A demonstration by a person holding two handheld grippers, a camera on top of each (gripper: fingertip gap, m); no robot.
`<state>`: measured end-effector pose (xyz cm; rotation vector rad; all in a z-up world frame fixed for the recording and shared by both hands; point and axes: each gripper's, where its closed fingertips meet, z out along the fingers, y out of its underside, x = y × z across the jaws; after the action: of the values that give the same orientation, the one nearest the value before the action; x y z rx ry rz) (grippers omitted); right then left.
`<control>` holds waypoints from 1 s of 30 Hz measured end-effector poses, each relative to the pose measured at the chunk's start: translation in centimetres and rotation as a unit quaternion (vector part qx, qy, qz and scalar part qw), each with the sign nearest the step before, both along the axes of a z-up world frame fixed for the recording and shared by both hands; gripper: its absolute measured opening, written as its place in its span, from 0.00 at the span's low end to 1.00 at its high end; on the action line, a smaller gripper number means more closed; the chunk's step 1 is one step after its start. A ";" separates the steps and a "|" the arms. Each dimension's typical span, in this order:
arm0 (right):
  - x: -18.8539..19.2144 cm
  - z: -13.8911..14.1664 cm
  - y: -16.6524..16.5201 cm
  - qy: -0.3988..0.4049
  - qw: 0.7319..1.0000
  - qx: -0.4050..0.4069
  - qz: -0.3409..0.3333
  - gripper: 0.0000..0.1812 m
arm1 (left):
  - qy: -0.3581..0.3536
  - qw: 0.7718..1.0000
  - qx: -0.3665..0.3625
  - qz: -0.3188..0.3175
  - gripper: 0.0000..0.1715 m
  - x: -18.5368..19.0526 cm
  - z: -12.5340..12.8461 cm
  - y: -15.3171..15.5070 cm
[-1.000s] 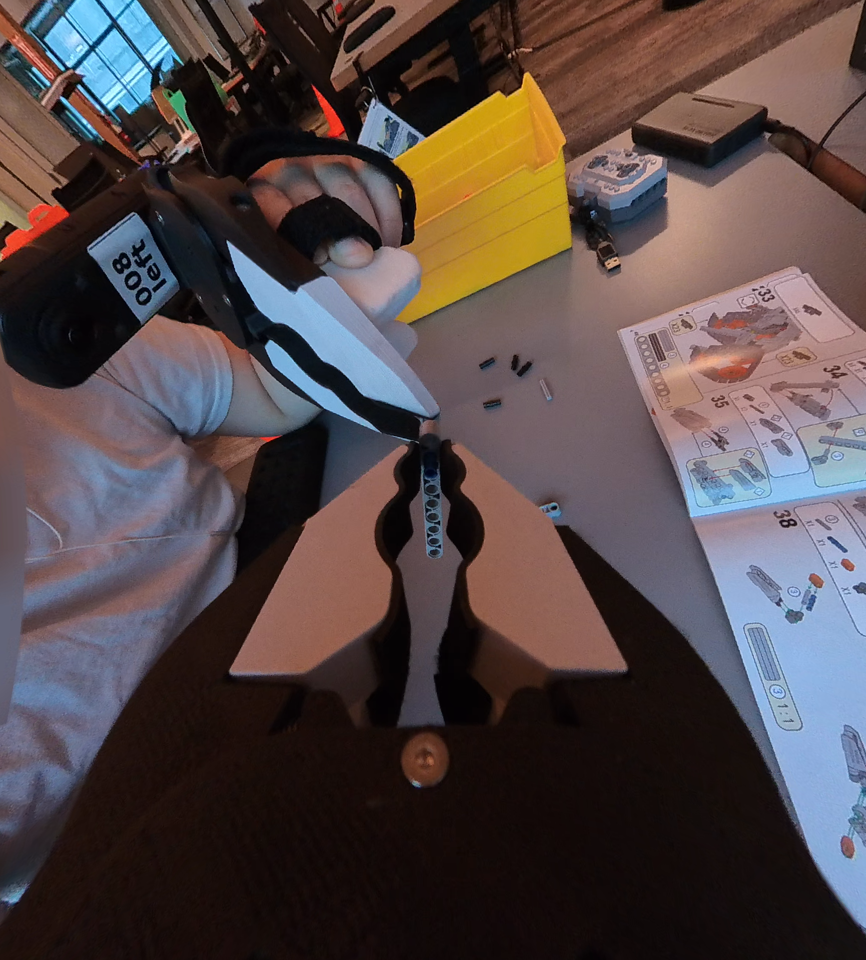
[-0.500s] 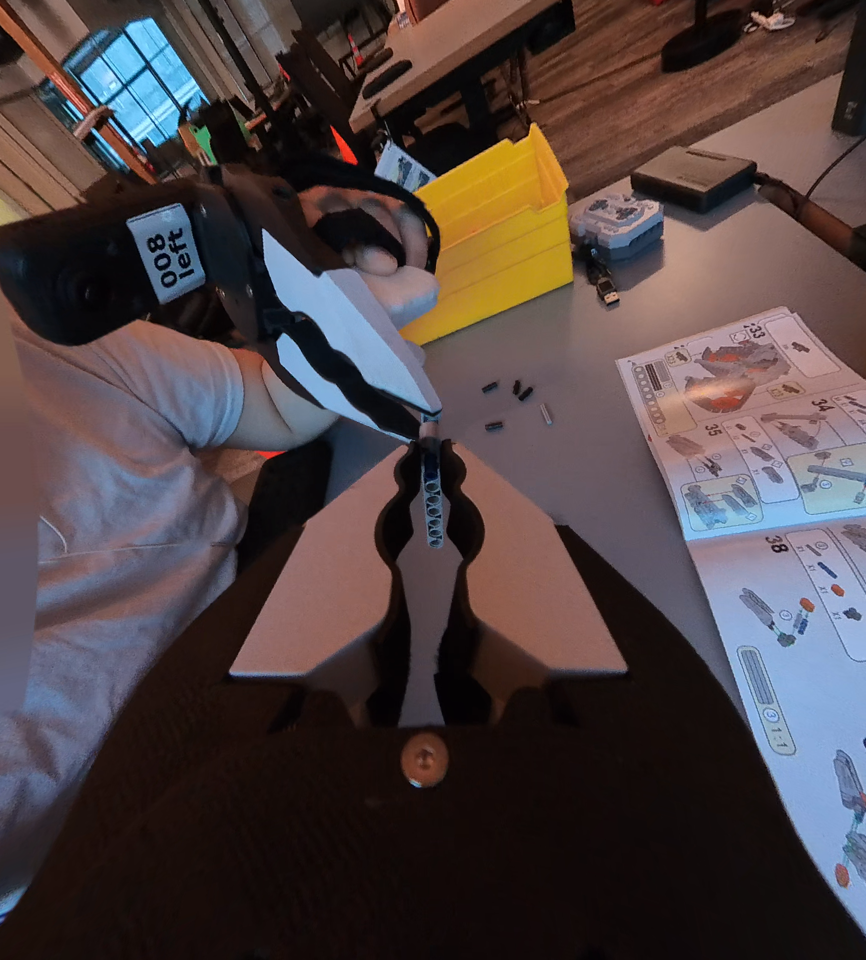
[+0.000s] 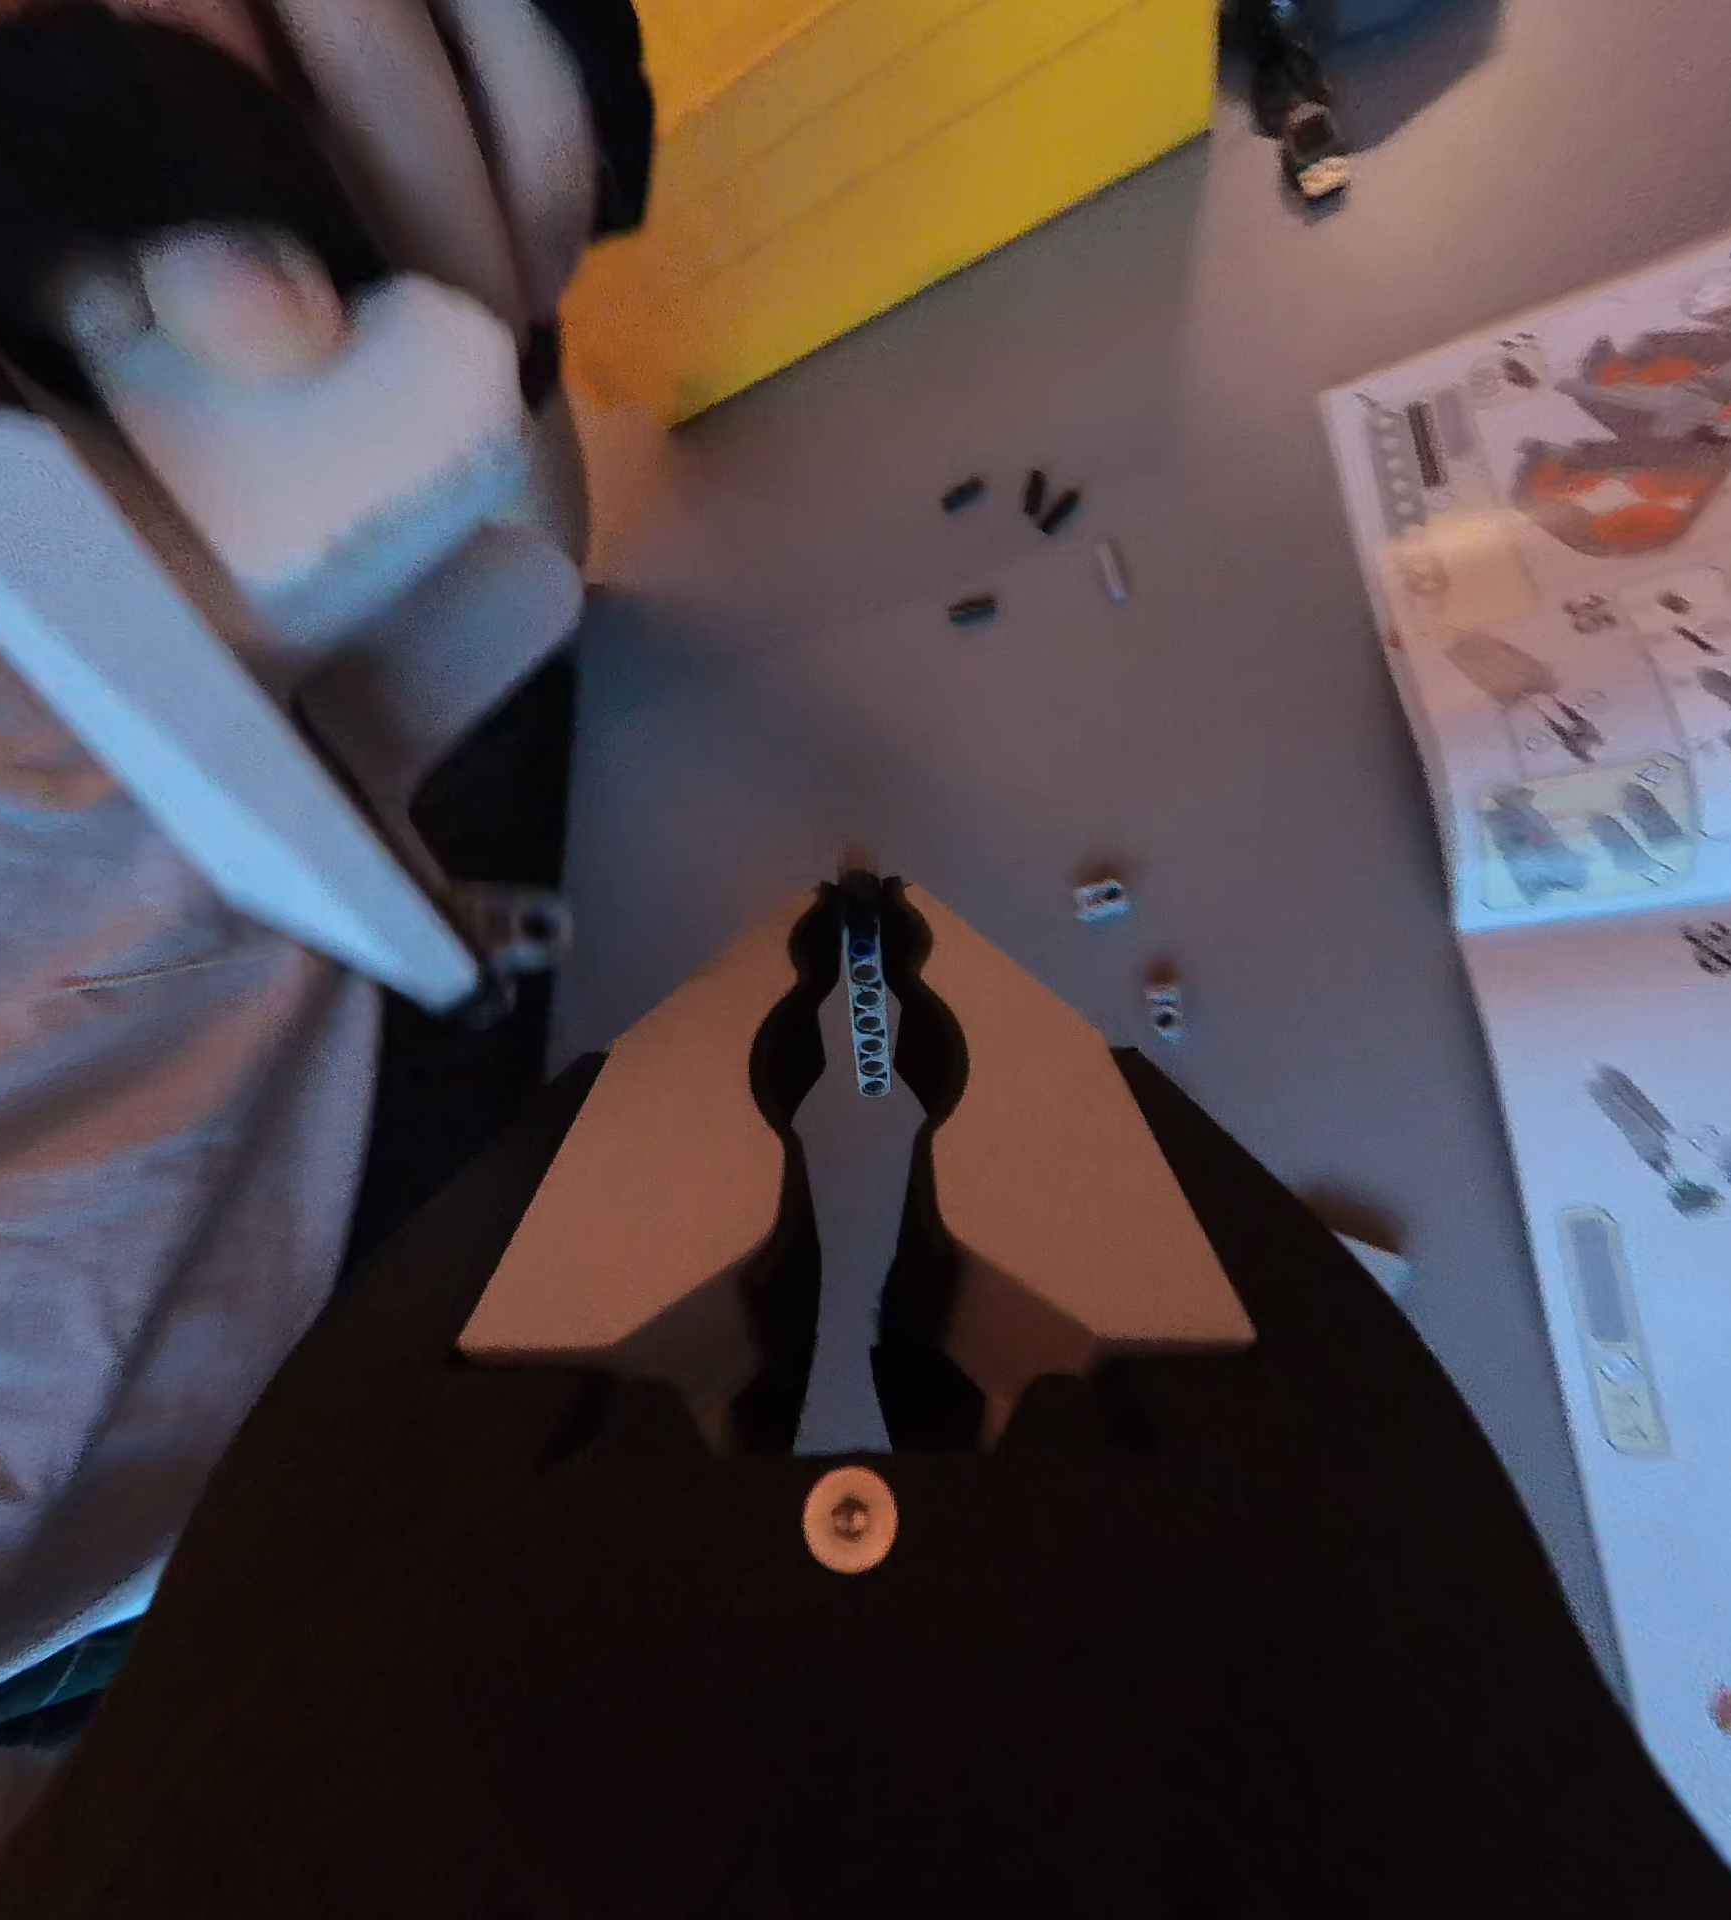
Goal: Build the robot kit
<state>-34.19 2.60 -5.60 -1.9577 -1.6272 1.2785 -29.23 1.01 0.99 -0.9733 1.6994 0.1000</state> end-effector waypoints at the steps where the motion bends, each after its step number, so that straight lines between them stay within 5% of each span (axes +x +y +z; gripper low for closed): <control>1: 0.3 0.2 0.4 0.004 1.000 0.002 -0.007 0.03 | 0.000 1.000 -0.009 0.012 0.03 -0.7 0.0 0.6; 6: 0.6 1.2 1.1 0.033 0.999 -0.022 -0.023 0.04 | -0.014 0.997 -0.052 0.056 0.03 -3.9 -0.6 3.6; 15: 1.0 -1.7 -0.1 -0.037 0.996 -0.078 -0.012 0.04 | -0.097 0.987 -0.126 -0.016 0.03 -3.3 0.8 2.0; 23: 1.6 7.4 1.3 0.198 0.971 -0.129 -0.036 0.03 | -0.193 0.967 -0.152 -0.062 0.03 -3.3 3.7 1.0; 30: 1.6 -4.0 -2.6 -0.072 0.986 -0.147 0.039 0.03 | -0.181 0.970 -0.160 -0.015 0.03 -4.7 3.6 2.3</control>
<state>-32.56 0.01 -9.59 -2.2248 -1.6766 1.5121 -33.94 3.33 4.56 -1.1236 1.4126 -0.3635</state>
